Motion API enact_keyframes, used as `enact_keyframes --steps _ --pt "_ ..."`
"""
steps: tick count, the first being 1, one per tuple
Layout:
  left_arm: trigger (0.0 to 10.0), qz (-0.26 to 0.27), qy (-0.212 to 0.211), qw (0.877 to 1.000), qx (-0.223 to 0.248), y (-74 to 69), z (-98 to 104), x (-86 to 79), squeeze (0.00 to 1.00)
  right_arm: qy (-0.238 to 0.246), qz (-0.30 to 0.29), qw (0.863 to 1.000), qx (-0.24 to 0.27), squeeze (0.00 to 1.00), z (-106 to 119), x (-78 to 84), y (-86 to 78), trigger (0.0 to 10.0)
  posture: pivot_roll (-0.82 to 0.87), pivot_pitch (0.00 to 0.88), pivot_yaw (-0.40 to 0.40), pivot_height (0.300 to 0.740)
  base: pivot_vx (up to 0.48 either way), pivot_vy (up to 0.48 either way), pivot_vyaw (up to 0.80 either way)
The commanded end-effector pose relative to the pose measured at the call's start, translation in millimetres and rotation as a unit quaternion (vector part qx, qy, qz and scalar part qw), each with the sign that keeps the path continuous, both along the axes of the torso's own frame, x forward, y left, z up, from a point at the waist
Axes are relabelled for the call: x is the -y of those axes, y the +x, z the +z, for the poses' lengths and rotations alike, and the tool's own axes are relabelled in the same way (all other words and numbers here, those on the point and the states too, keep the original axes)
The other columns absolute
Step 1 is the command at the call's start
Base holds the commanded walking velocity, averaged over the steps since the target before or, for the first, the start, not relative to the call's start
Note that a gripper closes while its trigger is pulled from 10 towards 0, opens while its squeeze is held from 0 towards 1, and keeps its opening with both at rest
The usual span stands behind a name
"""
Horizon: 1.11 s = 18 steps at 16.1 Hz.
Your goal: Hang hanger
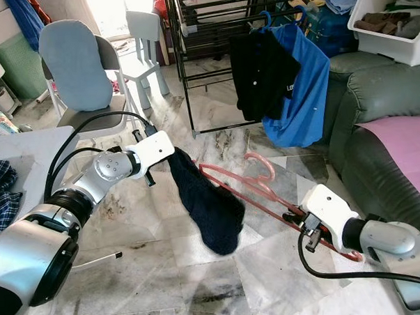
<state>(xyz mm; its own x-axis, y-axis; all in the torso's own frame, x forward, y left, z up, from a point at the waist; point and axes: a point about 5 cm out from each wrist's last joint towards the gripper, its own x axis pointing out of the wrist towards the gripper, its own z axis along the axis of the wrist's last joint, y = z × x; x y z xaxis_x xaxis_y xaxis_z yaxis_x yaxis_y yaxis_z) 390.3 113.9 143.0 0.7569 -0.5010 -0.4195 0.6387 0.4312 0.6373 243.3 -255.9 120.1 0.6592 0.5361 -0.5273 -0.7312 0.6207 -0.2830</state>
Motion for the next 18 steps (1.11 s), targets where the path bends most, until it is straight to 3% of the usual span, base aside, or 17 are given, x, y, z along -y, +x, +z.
enact_keyframes --steps 1,8,10,13,16,18 --pt "10.0 0.005 -0.01 1.0 -0.002 1.2 3.4 -3.5 0.0 0.002 0.022 1.0 -0.006 0.0 4.7 -4.6 -1.9 10.0 -0.21 0.0 0.11 0.74 0.0 0.0 0.0" --pt "10.0 0.009 -0.029 1.0 -0.002 0.8 3.6 -5.2 0.0 0.015 0.062 0.997 -0.044 0.0 -2.2 -18.6 -9.3 10.0 -0.2 0.0 0.104 0.74 0.0 0.0 0.0" --pt "10.0 0.063 -0.077 0.995 -0.023 -1.3 -7.2 -14.6 0.0 0.019 0.048 0.999 -0.019 0.0 7.0 -17.7 -0.5 10.0 -0.2 0.0 0.11 0.74 0.0 0.0 0.0" --pt "10.0 0.095 -0.088 0.991 -0.029 -8.5 -25.3 -19.3 0.0 0.038 0.089 0.995 -0.038 0.0 17.7 -31.3 -7.9 10.0 -0.19 0.0 0.107 0.74 0.0 0.0 0.0" --pt "10.0 0.13 -0.108 0.985 -0.033 -8.3 -28.2 -22.7 0.0 0.024 0.102 0.994 -0.036 0.0 23.1 -32.1 -8.4 10.0 -0.2 0.0 0.112 0.74 0.0 0.0 0.0" --pt "10.0 0.128 -0.133 0.982 -0.035 -7.2 -24.8 -18.1 0.0 -0.005 0.08 0.996 -0.03 0.0 16.7 -25.0 -5.5 10.0 -0.2 0.0 0.114 0.74 0.0 0.0 0.0"
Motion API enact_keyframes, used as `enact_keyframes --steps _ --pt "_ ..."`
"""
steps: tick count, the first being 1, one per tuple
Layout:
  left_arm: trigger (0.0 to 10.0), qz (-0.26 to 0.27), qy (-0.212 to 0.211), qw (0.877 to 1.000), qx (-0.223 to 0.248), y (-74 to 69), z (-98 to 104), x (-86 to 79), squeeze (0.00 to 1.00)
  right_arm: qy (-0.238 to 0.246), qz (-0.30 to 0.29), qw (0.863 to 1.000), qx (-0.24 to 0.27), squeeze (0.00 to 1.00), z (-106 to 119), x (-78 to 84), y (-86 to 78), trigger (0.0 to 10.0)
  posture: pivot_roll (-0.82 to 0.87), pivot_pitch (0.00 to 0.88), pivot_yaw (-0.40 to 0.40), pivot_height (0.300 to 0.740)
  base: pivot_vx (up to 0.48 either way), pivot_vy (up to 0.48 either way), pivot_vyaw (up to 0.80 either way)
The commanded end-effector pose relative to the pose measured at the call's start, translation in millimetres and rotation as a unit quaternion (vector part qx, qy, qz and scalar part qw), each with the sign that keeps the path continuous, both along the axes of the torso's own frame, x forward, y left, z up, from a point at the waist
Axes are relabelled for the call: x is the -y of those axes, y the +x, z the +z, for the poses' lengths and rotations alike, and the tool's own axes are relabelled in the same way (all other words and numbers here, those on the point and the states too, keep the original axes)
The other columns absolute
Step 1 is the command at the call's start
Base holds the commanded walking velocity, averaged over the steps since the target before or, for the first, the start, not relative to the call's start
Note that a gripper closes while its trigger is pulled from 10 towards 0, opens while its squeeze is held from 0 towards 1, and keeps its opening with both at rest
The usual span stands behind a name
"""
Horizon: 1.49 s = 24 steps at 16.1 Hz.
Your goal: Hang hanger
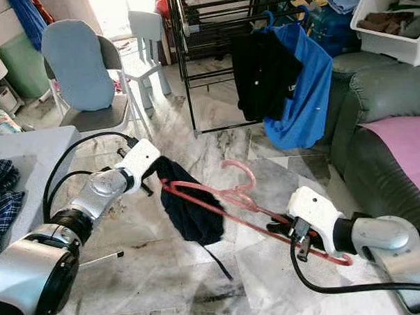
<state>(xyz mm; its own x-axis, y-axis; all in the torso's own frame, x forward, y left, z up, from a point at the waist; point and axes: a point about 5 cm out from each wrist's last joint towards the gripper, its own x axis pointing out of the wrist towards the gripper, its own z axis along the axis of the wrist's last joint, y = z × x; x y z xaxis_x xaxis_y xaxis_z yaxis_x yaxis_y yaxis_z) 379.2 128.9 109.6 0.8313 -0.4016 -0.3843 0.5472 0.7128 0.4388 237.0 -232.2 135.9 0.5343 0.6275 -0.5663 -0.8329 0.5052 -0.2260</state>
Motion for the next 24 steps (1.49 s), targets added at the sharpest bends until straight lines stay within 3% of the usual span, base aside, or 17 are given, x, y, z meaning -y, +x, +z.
enact_keyframes --steps 1,4,7,9,10,13,16,19,23,24 --pt "10.0 0.001 -0.017 1.0 0.014 4.3 10.4 -0.4 0.0 -0.017 0.002 1.0 0.002 0.0 -2.3 0.9 -0.6 10.0 -0.2 0.0 0.114 0.74 0.0 0.0 0.0" --pt "10.0 0.008 -0.017 1.0 0.024 5.8 13.7 -2.1 0.0 -0.026 0.004 1.0 -0.009 0.0 -2.0 5.6 -5.5 10.0 -0.2 0.0 0.118 0.74 0.0 0.0 0.0" --pt "10.0 0.019 -0.021 0.999 0.022 0.5 3.6 -6.9 0.0 -0.055 -0.006 0.998 -0.003 0.0 -4.4 14.8 -4.1 10.0 -0.2 0.0 0.12 0.74 0.0 0.0 0.0" --pt "10.0 0.043 -0.08 0.996 0.013 -5.4 -6.0 -6.6 0.0 -0.065 -0.011 0.998 0.008 0.0 -9.8 13.5 -2.1 10.0 -0.2 0.0 0.124 0.74 0.0 0.0 0.0" --pt "10.0 0.076 -0.158 0.984 -0.01 -15.1 -21.5 -2.6 0.0 -0.066 -0.008 0.998 0.009 0.0 -17.5 8.2 -3.3 10.0 -0.2 0.0 0.123 0.74 0.0 0.0 0.0" --pt "10.0 0.078 -0.178 0.981 -0.022 -25.2 -34.7 -3.0 0.0 -0.059 0.0 0.998 0.002 0.0 -28.0 0.8 -5.2 10.0 -0.18 0.0 0.113 0.74 0.0 0.0 0.0" --pt "10.0 0.069 -0.177 0.982 -0.017 -23.1 -29.6 -5.3 0.0 -0.061 0.0 0.998 0.002 0.0 -34.0 -0.6 -3.6 10.0 -0.17 0.0 0.115 0.74 0.0 0.0 0.0" --pt "10.0 0.025 -0.175 0.984 -0.007 -23.4 -21.4 -2.3 0.0 -0.074 -0.017 0.997 0.009 0.0 -43.0 2.3 -1.4 10.0 -0.17 0.0 0.12 0.74 0.0 0.0 0.0" --pt "10.0 -0.01 -0.182 0.983 0.006 -27.6 -10.9 0.0 0.0 -0.066 -0.072 0.995 0.013 0.0 -57.0 8.0 4.9 10.0 -0.17 0.0 0.119 0.74 0.0 0.0 0.0" --pt "10.0 -0.016 -0.202 0.979 0.01 -27.8 -2.8 3.5 0.0 -0.052 -0.097 0.994 0.008 0.0 -62.5 9.5 7.8 10.0 -0.16 0.0 0.113 0.74 0.0 0.0 0.0"
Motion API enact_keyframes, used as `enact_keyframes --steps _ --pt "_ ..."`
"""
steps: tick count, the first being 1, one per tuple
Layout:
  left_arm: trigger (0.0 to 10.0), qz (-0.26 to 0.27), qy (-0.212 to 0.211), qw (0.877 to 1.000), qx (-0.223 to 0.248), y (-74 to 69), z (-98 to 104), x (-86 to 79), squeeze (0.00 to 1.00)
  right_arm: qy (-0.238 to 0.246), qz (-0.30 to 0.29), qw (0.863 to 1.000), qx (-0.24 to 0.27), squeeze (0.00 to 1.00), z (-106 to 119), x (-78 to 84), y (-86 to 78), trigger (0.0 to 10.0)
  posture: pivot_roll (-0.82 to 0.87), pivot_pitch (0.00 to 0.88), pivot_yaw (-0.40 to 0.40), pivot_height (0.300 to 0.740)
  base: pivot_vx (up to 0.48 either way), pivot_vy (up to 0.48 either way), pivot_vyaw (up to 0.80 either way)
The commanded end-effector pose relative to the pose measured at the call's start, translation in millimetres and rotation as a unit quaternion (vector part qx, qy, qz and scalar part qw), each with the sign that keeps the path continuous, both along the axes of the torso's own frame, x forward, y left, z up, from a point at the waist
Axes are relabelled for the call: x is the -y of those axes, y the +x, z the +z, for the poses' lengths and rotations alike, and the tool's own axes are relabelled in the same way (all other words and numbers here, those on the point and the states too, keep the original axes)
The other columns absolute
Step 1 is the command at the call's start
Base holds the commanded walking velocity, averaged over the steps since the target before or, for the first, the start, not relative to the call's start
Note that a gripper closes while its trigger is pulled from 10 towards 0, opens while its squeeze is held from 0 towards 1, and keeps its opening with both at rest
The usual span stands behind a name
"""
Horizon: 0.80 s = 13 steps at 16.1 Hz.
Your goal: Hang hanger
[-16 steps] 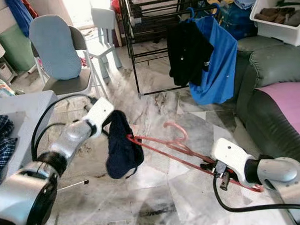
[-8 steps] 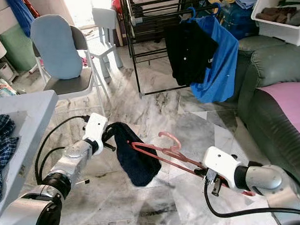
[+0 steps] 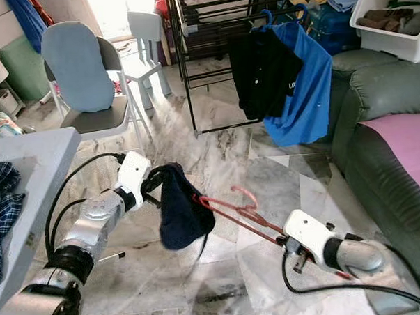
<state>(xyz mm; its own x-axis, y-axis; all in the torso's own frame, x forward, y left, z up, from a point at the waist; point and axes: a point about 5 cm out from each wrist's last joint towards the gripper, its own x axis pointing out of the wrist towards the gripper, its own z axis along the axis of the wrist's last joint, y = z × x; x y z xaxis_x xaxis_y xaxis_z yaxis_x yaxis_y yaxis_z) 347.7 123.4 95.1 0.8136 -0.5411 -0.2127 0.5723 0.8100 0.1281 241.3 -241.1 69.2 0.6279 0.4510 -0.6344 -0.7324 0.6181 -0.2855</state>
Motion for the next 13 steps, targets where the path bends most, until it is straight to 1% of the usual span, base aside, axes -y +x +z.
enact_keyframes --steps 1,2,3,4,5,6,7,8,9,10,11,12,13 --pt "10.0 -0.01 -0.03 0.999 0.026 3.5 22.2 3.6 0.0 0.02 -0.034 0.999 0.007 0.0 -2.6 3.1 6.5 10.0 -0.16 0.0 0.112 0.74 0.0 0.0 0.0" --pt "10.0 -0.021 -0.036 0.998 0.035 2.9 28.8 7.6 0.0 0.025 -0.047 0.999 0.005 0.0 -6.5 4.6 8.4 10.0 -0.15 0.0 0.107 0.74 0.0 0.0 0.0" --pt "10.0 -0.05 -0.057 0.996 0.051 1.0 42.1 17.2 0.0 0.041 -0.085 0.995 0.002 0.0 -13.4 7.3 13.0 10.0 -0.15 0.0 0.107 0.74 0.0 0.0 0.0" --pt "10.0 -0.073 -0.069 0.993 0.062 -1.2 50.3 23.9 0.0 0.048 -0.101 0.994 0.001 0.0 -15.9 8.1 16.0 10.0 -0.15 0.0 0.104 0.74 0.0 0.0 0.0" --pt "10.0 -0.115 -0.082 0.987 0.082 -8.1 63.7 35.6 0.0 0.068 -0.117 0.991 -0.001 0.0 -18.2 6.1 19.4 10.0 -0.15 0.0 0.104 0.74 0.0 0.0 0.0" --pt "10.0 -0.144 -0.095 0.98 0.095 -14.6 72.7 43.8 0.0 0.085 -0.131 0.988 -0.007 0.0 -19.8 5.8 20.6 10.0 -0.15 0.0 0.103 0.74 0.0 0.0 0.0" --pt "10.0 -0.166 -0.098 0.976 0.099 -20.6 78.1 48.9 0.0 0.087 -0.146 0.985 -0.006 0.0 -21.8 7.9 22.5 10.0 -0.15 0.0 0.102 0.74 0.0 0.0 0.0" --pt "10.0 -0.177 -0.082 0.975 0.11 -26.2 79.4 49.5 0.0 0.103 -0.193 0.976 0.003 0.0 -22.2 14.5 27.5 10.0 -0.15 0.0 0.102 0.74 0.0 0.0 0.0" --pt "10.0 -0.172 -0.079 0.976 0.108 -27.0 77.1 47.2 0.0 0.118 -0.222 0.968 0.01 0.0 -20.2 17.8 30.6 10.0 -0.15 0.0 0.101 0.74 0.0 0.0 0.0" --pt "10.0 -0.156 -0.081 0.98 0.097 -29.4 71.1 39.7 0.0 0.144 -0.266 0.952 0.037 0.0 -12.2 23.3 38.1 10.0 -0.15 0.0 0.101 0.74 0.0 0.0 0.0" --pt "10.0 -0.156 -0.063 0.981 0.092 -38.6 60.5 28.2 0.0 0.205 -0.344 0.914 0.061 0.0 0.0 33.2 48.5 10.0 -0.14 0.0 0.098 0.74 0.0 0.0 0.0" --pt "10.0 -0.172 -0.061 0.98 0.085 -47.0 56.6 24.8 0.0 0.226 -0.398 0.886 0.076 0.0 4.9 43.2 53.4 10.0 -0.14 0.0 0.094 0.74 0.0 0.0 0.0" --pt "10.0 -0.189 -0.056 0.978 0.067 -56.7 49.3 21.9 0.0 0.27 -0.458 0.842 0.088 0.0 11.2 53.0 59.5 10.0 -0.13 0.0 0.091 0.74 0.0 0.0 0.0"
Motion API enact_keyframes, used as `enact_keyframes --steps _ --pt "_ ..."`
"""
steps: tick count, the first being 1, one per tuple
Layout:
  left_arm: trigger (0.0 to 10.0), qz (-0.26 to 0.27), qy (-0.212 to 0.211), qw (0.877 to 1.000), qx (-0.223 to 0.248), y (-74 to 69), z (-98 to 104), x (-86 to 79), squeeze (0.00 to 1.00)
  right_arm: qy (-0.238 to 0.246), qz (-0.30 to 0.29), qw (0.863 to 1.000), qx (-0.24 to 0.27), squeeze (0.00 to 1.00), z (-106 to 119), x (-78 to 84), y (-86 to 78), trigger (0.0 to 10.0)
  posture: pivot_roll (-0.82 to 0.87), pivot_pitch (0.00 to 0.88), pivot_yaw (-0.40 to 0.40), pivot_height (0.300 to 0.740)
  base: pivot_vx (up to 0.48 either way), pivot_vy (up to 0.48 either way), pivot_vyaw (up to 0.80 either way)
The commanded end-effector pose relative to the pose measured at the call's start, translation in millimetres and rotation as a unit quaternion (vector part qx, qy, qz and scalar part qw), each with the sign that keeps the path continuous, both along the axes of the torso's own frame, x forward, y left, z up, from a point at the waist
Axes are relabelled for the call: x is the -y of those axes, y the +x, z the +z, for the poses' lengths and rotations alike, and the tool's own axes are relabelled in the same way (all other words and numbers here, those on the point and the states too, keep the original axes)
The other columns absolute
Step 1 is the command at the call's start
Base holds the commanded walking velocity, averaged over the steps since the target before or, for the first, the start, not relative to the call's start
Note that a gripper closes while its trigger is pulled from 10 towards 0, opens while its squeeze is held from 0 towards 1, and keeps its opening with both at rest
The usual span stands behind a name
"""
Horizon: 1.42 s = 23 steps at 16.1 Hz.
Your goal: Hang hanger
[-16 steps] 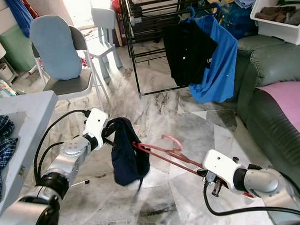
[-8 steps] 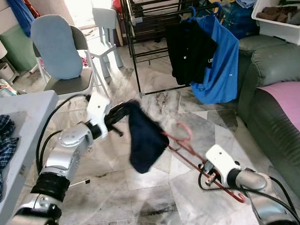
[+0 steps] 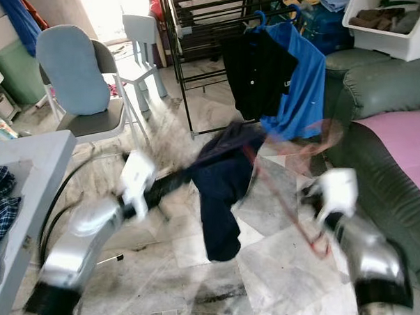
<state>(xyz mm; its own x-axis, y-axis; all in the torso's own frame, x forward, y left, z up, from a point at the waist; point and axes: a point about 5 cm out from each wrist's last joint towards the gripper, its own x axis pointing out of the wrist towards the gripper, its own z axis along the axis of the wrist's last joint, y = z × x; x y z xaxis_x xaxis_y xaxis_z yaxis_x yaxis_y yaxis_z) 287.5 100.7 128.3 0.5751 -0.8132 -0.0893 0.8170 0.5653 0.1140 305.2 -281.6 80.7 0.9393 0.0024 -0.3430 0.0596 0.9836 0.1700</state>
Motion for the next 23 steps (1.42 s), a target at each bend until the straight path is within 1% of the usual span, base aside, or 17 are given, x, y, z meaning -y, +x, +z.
enact_keyframes --steps 1,2,4,5,6,8,9,10,11,13,14,15,16,18,19,21,23 --pt "10.0 -0.021 0.018 0.999 0.016 -6.4 1.8 -3.4 0.0 0.075 -0.111 0.99 0.033 0.0 12.0 16.6 4.3 10.0 -0.12 0.0 0.088 0.74 0.0 0.0 0.0" --pt "10.0 -0.034 0.031 0.999 0.014 -17.4 -11.5 2.0 0.0 0.126 -0.124 0.981 0.082 0.0 31.1 6.4 15.9 10.0 -0.13 0.0 0.087 0.74 0.0 0.0 0.0" --pt "10.0 -0.043 0.036 0.998 0.024 -24.9 -16.1 13.9 0.0 0.173 -0.121 0.972 0.105 0.0 44.5 -8.0 24.8 10.0 -0.14 0.0 0.079 0.74 0.0 0.0 0.0" --pt "10.0 -0.049 0.04 0.997 0.044 -27.4 -16.0 24.0 0.0 0.2 -0.111 0.966 0.116 0.0 53.2 -20.1 30.3 10.0 -0.14 0.0 0.073 0.74 0.0 0.0 0.0" --pt "10.0 -0.067 0.067 0.992 0.086 -27.9 -17.0 39.7 0.0 0.239 -0.097 0.958 0.125 0.0 63.9 -38.9 37.3 10.0 -0.15 0.0 0.06 0.74 0.0 0.0 0.0" --pt "10.0 -0.083 0.104 0.981 0.138 -23.3 -18.5 56.9 0.0 0.293 -0.055 0.944 0.142 0.0 82.8 -70.8 43.6 10.0 -0.16 0.0 0.054 0.74 0.0 0.0 0.0" --pt "10.0 -0.097 0.127 0.974 0.164 -22.9 -18.9 60.4 0.0 0.304 -0.027 0.941 0.147 0.0 88.7 -81.9 44.6 10.0 -0.16 0.0 0.054 0.74 0.0 0.0 0.0" --pt "10.0 -0.105 0.136 0.974 0.149 -21.3 -25.4 64.2 0.0 0.299 0.024 0.942 0.152 0.0 95.9 -98.8 44.0 10.0 -0.16 0.0 0.05 0.74 0.0 0.0 0.0" --pt "10.0 -0.099 0.152 0.973 0.14 -17.3 -31.9 63.6 0.0 0.295 0.059 0.943 0.145 0.0 96.7 -108.7 41.9 10.0 -0.16 0.0 0.052 0.74 0.0 0.0 0.0" --pt "10.0 -0.04 0.181 0.974 0.129 -4.8 -43.9 56.5 0.0 0.279 0.117 0.945 0.125 0.0 95.1 -122.0 33.5 10.0 -0.17 0.0 0.053 0.74 0.0 0.0 0.0" --pt "10.0 0.054 0.177 0.972 0.145 12.5 -40.1 45.1 0.0 0.215 0.164 0.96 0.08 0.0 82.0 -130.7 24.4 10.0 -0.17 0.0 0.053 0.74 0.0 0.0 0.0" --pt "10.0 0.123 0.166 0.968 0.14 25.1 -35.0 32.9 0.0 0.124 0.176 0.976 0.043 0.0 64.9 -129.8 19.0 10.0 -0.17 0.0 0.051 0.74 0.0 0.0 0.0" --pt "10.0 0.169 0.186 0.954 0.161 35.4 -30.0 19.9 0.0 0.066 0.141 0.988 0.013 0.0 48.6 -116.9 17.9 10.0 -0.17 0.0 0.05 0.74 0.0 0.0 0.0" --pt "10.0 0.201 0.213 0.934 0.203 43.0 -23.1 7.2 0.0 0.099 0.07 0.993 0.005 0.0 46.1 -99.6 21.1 10.0 -0.16 0.0 0.049 0.74 0.0 0.0 0.0" --pt "10.0 0.181 0.204 0.938 0.214 41.3 -21.2 8.5 0.0 0.095 0.043 0.994 0.023 0.0 50.3 -90.1 23.3 10.0 -0.16 0.0 0.052 0.74 0.0 0.0 0.0" --pt "10.0 0.152 0.183 0.94 0.246 34.2 -18.3 17.3 0.0 0.076 0.117 0.99 -0.002 0.0 45.2 -103.5 17.7 10.0 -0.16 0.0 0.055 0.74 0.0 0.0 0.0" --pt "10.0 0.131 0.16 0.939 0.275 26.8 -13.9 26.0 0.0 0.09 0.101 0.991 -0.017 0.0 37.6 -105.6 16.7 10.0 -0.16 0.0 0.053 0.74 0.0 0.0 0.0"
